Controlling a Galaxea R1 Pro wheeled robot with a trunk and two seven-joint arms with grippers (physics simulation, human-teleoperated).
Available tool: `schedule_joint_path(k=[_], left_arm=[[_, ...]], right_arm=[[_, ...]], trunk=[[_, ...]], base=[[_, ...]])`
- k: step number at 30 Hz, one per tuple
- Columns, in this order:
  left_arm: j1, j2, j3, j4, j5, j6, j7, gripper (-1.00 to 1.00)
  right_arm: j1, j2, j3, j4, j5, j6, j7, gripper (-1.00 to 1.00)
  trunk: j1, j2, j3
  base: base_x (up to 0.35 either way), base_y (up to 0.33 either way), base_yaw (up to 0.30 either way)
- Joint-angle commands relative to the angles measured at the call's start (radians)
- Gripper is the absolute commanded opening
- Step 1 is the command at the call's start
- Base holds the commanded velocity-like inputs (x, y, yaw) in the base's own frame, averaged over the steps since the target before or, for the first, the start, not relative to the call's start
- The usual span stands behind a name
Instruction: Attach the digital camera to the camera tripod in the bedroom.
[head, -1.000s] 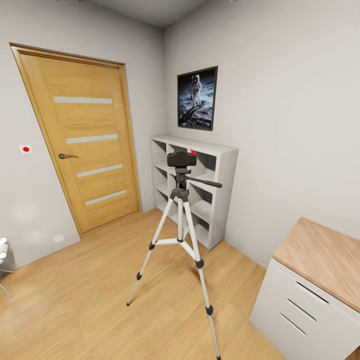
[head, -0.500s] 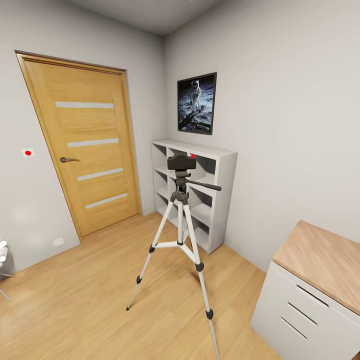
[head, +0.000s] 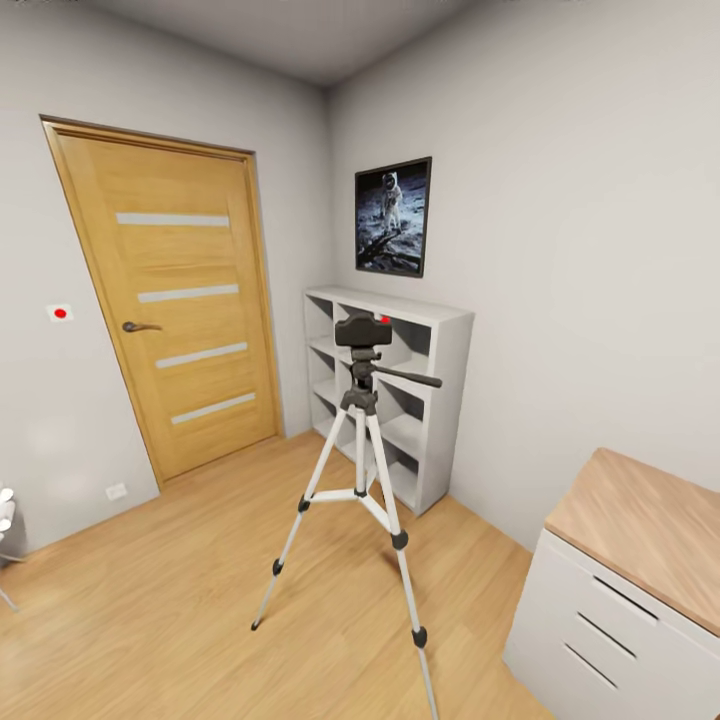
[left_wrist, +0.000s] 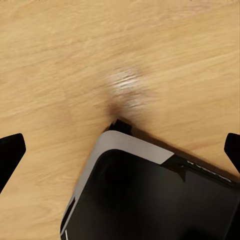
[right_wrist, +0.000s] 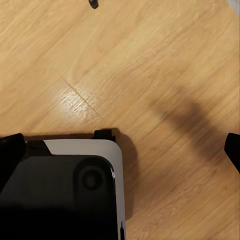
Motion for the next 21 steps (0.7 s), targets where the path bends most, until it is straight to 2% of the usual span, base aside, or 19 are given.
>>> schedule_joint_path(k=[1, 21], left_arm=[[0.000, 0.000, -0.008, -0.001, 0.007, 0.000, 0.004, 1.00], [0.000, 0.000, -0.008, -0.001, 0.007, 0.000, 0.004, 1.00]], right_arm=[[-0.001, 0.000, 0.008, 0.003, -0.010, -0.006, 0.005, 1.00], [-0.001, -0.001, 0.008, 0.003, -0.011, -0.005, 0.005, 1.00]], trunk=[[0.000, -0.001, 0.001], [0.000, -0.001, 0.033]], base=[[0.000, 0.000, 0.000], [0.000, 0.000, 0.000]])
